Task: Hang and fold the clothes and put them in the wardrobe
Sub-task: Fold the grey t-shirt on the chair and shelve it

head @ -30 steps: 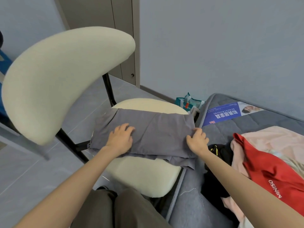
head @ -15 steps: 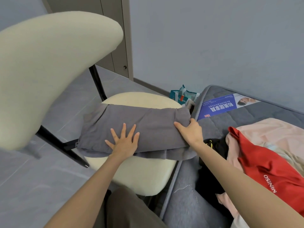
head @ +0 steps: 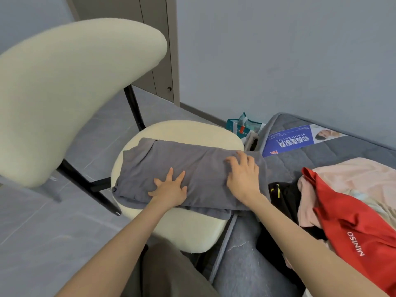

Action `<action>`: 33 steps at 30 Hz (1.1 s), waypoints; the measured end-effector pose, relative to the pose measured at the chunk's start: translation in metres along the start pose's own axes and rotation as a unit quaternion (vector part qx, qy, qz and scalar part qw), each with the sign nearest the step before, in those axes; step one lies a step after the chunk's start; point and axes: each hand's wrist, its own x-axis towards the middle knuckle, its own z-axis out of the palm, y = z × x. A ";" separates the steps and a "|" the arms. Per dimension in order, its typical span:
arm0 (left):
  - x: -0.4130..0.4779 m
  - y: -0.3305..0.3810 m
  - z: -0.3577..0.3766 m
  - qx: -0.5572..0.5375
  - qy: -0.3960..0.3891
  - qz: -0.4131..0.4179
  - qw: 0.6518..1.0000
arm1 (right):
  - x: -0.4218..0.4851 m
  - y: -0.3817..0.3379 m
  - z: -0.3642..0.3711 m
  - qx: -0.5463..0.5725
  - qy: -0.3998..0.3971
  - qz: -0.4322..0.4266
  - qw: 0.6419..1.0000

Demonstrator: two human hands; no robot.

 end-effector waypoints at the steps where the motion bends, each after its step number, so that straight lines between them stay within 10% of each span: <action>1: -0.001 -0.003 -0.004 0.003 0.041 0.012 0.999 | 0.004 -0.012 0.004 0.011 -0.031 -0.024 0.999; 7: 0.014 -0.047 -0.036 -0.074 0.311 0.043 0.947 | 0.022 -0.067 0.034 0.027 -0.138 -0.082 0.987; 17: 0.102 -0.073 -0.077 -0.101 0.252 -0.033 0.962 | 0.060 -0.080 0.071 -0.058 -0.133 -0.103 0.984; 28: 0.139 -0.094 -0.095 -0.286 0.297 -0.123 0.903 | 0.060 -0.068 0.084 -0.102 -0.105 -0.094 0.985; 33: 0.118 -0.068 -0.087 -0.134 0.399 -0.078 0.904 | 0.059 -0.070 0.082 -0.084 -0.100 -0.071 0.989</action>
